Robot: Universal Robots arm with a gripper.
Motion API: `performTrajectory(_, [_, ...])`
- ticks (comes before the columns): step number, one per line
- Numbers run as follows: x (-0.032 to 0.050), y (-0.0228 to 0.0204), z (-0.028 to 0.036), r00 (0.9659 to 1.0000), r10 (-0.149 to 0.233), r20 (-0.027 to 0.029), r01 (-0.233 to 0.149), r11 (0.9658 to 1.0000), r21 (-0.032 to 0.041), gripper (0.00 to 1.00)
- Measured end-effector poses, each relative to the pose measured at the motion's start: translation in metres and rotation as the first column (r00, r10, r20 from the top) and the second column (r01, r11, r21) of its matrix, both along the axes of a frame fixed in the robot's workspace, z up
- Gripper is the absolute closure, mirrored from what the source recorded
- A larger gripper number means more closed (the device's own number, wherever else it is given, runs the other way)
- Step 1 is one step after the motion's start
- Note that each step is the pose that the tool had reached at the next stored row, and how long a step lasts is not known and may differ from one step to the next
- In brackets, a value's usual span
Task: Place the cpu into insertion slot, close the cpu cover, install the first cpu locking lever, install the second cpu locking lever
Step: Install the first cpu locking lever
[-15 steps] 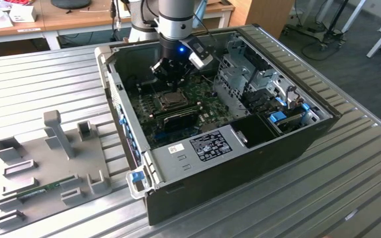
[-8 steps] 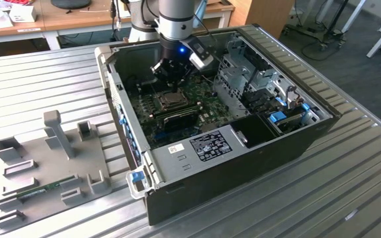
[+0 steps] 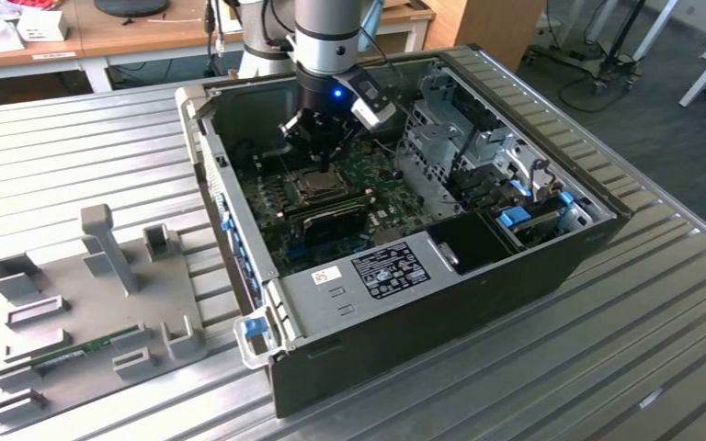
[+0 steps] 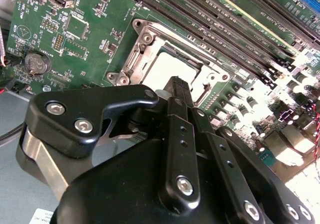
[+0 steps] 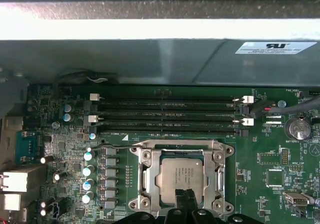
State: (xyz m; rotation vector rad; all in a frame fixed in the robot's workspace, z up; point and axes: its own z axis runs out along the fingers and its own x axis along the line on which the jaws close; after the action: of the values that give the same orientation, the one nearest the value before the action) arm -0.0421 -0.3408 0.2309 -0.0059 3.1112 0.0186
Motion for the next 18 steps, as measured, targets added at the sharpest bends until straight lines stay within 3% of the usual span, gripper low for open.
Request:
performTrajectory(5, [-0.0023,-0.0001,0.0,1.0,0.0,0.0006,0.0,1.0,0.0,0.9])
performTrajectory(18, [-0.0282,-0.0001,-0.0017,0.9999,0.0,0.0102,0.0,1.0,0.0,0.9])
